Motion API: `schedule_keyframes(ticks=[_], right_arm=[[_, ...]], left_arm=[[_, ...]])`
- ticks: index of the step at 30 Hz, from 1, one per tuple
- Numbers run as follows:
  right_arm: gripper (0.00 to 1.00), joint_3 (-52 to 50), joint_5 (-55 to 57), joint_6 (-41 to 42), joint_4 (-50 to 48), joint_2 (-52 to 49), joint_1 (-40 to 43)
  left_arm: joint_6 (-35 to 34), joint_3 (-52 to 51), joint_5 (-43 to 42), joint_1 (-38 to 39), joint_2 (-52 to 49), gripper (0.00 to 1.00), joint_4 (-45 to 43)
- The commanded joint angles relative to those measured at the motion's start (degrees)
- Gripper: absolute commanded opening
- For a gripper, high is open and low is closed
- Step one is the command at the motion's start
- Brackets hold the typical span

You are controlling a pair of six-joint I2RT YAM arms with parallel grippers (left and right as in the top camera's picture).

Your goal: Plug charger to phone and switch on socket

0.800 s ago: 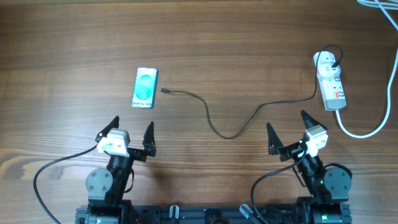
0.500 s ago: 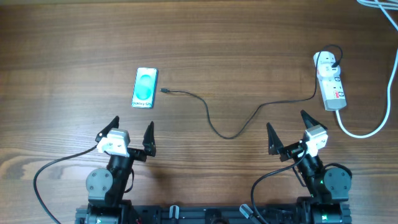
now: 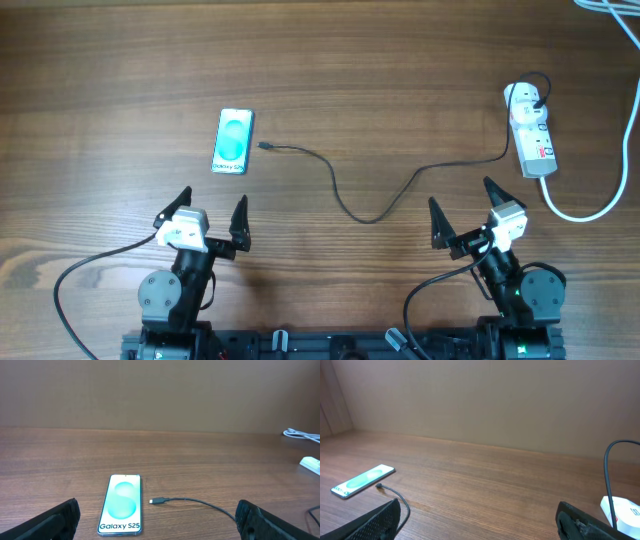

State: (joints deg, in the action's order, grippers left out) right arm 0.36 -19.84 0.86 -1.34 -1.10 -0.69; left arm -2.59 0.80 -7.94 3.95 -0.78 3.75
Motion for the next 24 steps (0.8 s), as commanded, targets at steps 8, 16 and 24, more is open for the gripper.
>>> schedule_keyframes(ticks=[8,16,24], right_arm=[[1.00,-0.07,0.57,0.68,-0.22,0.20,-0.26],[1.00,-0.07,0.26,0.79,-0.33,0.20,-0.26],[1.00,3.52,-5.73,0.76,2.84,-1.25,-0.26]], left_arm=[[0.70,-0.48,0.55,-0.37,0.61,1.00,-0.11],[0.66,-0.07,0.31,-0.37,0.61,1.00,-0.96],[0.68,13.09,-1.25,-0.37,-15.13,1.00,1.97]])
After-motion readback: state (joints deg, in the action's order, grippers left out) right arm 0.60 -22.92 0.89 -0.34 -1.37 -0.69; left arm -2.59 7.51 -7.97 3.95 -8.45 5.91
